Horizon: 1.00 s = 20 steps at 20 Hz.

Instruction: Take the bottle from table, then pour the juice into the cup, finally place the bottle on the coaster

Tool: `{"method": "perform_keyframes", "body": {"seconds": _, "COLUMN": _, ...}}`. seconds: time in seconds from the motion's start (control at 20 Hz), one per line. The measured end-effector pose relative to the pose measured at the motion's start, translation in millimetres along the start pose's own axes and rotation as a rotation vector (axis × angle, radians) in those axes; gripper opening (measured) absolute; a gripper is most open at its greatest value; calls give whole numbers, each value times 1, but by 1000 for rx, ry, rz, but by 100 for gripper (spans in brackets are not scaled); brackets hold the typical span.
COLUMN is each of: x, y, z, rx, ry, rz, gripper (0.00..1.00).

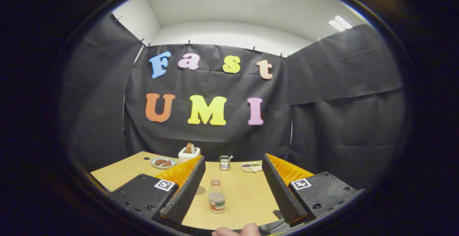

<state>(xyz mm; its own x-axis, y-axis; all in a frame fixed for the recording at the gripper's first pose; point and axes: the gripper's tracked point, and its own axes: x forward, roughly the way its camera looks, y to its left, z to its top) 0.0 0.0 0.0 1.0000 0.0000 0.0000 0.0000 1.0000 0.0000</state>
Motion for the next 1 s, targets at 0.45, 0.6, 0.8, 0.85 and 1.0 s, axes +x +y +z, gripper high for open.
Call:
{"method": "perform_keyframes", "body": {"seconds": 0.45, "x": 5, "y": 2, "z": -2, "rx": 22, "ry": 8, "rz": -3, "gripper": 100}}
{"method": "perform_keyframes", "body": {"seconds": 0.6, "x": 6, "y": 4, "z": -5, "rx": 20, "ry": 13, "rz": -1, "gripper": 100}}
{"method": "perform_keyframes", "body": {"seconds": 0.8, "x": 6, "y": 8, "z": -6, "rx": 14, "ry": 13, "rz": 8, "gripper": 100}}
{"method": "perform_keyframes", "body": {"seconds": 0.85, "x": 6, "y": 9, "z": -7, "rx": 11, "ry": 15, "rz": 11, "gripper": 100}}
{"method": "perform_keyframes", "body": {"seconds": 1.0, "x": 8, "y": 10, "z": -15, "rx": 10, "ry": 36, "rz": 18, "gripper": 100}}
